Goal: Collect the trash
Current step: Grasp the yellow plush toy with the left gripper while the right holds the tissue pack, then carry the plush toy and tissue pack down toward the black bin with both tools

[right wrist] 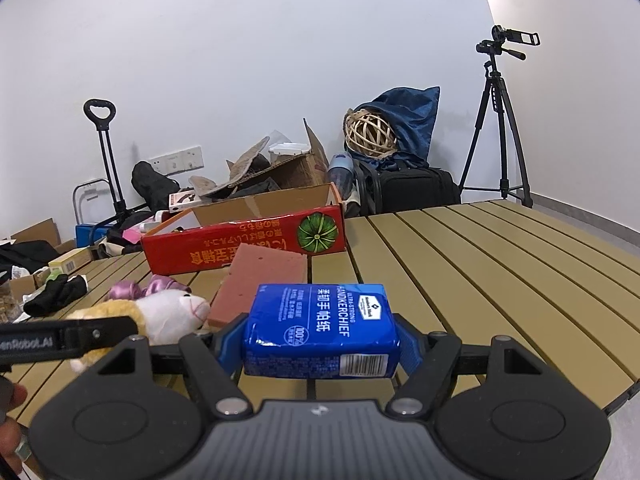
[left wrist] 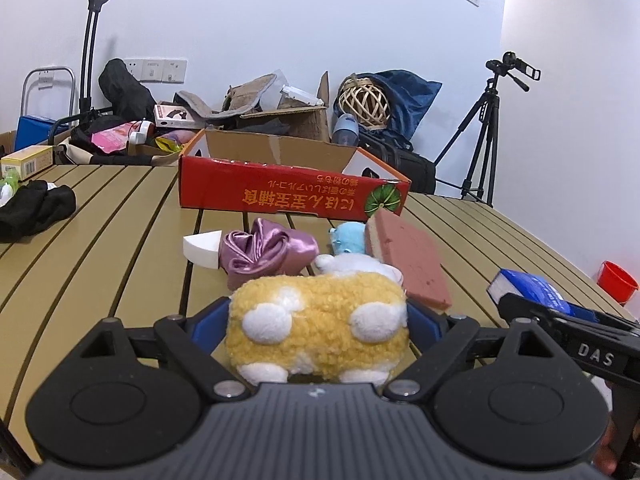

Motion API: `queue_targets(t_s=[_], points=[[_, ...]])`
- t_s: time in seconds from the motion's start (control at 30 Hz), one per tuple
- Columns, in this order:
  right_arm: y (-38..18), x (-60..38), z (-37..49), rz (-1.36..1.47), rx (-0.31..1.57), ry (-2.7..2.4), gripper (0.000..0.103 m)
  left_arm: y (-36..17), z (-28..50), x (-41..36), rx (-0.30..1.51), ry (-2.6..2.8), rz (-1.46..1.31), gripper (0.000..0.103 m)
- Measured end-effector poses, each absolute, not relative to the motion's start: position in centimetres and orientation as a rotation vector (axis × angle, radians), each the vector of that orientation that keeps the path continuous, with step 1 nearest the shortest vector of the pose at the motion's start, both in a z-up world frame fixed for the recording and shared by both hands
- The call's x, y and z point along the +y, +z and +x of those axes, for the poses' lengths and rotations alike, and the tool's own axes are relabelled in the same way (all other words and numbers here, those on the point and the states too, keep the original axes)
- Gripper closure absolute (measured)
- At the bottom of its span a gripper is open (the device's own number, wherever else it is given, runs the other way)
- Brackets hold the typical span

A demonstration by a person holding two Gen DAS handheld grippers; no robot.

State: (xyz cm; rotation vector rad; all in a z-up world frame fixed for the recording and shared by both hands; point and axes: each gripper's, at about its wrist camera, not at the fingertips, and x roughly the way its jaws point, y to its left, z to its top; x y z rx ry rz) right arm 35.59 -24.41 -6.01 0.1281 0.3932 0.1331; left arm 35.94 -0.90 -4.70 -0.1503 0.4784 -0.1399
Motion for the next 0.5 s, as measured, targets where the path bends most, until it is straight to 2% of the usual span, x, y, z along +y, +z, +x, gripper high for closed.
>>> queue_targets(t_s=[0.5], points=[[-5.4,-23.4,31.1,0.075,0.384,0.205,0.031,-3.0,28.1,-0.2,0.424,-0.095,-0.149,0.012]])
